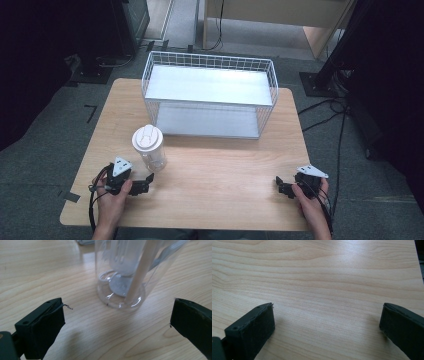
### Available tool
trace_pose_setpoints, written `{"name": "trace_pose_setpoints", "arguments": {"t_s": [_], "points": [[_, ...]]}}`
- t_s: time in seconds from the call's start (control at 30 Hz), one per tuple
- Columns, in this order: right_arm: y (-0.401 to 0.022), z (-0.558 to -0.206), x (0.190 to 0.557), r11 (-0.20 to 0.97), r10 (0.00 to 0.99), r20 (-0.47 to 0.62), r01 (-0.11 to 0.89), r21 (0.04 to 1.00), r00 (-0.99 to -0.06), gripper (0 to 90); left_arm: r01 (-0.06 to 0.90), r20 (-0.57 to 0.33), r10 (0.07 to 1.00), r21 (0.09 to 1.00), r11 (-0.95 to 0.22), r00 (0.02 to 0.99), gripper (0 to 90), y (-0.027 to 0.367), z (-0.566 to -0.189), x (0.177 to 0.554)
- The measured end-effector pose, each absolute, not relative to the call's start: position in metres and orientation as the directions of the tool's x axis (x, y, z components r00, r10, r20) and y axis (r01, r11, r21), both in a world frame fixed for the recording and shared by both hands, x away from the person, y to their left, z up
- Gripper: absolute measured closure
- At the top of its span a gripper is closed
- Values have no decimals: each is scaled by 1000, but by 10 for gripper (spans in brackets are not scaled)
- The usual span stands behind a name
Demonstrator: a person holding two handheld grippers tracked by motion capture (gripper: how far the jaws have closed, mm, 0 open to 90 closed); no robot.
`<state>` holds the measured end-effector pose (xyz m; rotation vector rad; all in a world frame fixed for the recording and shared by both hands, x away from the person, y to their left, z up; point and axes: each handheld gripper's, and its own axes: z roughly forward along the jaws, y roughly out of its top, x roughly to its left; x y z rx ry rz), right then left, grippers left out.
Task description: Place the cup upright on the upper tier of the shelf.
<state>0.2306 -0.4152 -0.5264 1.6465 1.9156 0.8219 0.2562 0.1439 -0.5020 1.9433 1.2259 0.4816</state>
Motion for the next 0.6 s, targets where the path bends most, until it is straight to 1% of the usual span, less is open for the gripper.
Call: {"name": "trace_pose_setpoints", "arguments": {"t_s": [0.13,0.2,0.3,0.4,0.5,0.6], "points": [[-415,-526,231,96,987,24,698,710,-161,0,591,-90,879,771,-236,468,0,140,-500,259],[-415,-526,231,96,987,24,698,710,-161,0,561,-91,878,799,-218,470,0,140,-499,260],[-415,-526,231,96,987,25,698,710,-161,0,576,-140,894,804,-148,425,0,144,-495,265],[-415,-526,231,96,987,24,698,710,-161,0,571,-122,908,809,-144,401,0,144,-493,268],[-415,-526,231,96,987,24,698,710,-161,0,556,-158,890,822,-121,427,0,145,-488,270],[-415,-526,231,96,987,24,698,710,-161,0,546,-160,879,828,-128,450,0,142,-482,269]]}}
